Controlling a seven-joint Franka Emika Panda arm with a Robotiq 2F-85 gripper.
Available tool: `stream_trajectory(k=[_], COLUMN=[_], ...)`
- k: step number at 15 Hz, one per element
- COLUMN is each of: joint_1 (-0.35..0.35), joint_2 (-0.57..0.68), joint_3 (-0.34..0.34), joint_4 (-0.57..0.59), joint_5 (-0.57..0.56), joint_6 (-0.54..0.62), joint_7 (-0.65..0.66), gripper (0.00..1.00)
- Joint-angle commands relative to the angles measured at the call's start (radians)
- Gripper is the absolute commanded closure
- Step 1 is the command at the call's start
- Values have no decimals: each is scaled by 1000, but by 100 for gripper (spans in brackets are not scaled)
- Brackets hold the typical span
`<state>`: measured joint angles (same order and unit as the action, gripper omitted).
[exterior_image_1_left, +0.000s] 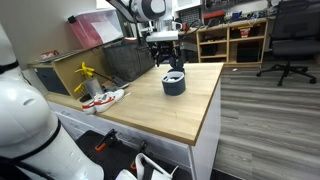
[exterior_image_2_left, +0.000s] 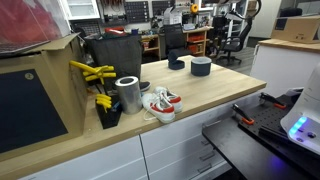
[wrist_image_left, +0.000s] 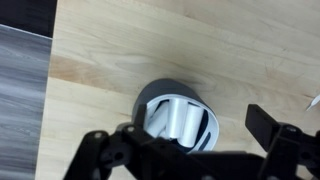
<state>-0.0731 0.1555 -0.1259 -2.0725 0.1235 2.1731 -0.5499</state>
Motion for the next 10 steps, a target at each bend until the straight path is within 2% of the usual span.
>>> stream_trajectory(k=[1,5,10], joint_1=[-8,-5,0], joint_2=[105,191,296], joint_3=[59,104,127], joint_4=[140,240,345], joint_5=[2,-24,-78], joint_6=[-9,-9,8], joint_7=[48,75,85], gripper=[0,0,0])
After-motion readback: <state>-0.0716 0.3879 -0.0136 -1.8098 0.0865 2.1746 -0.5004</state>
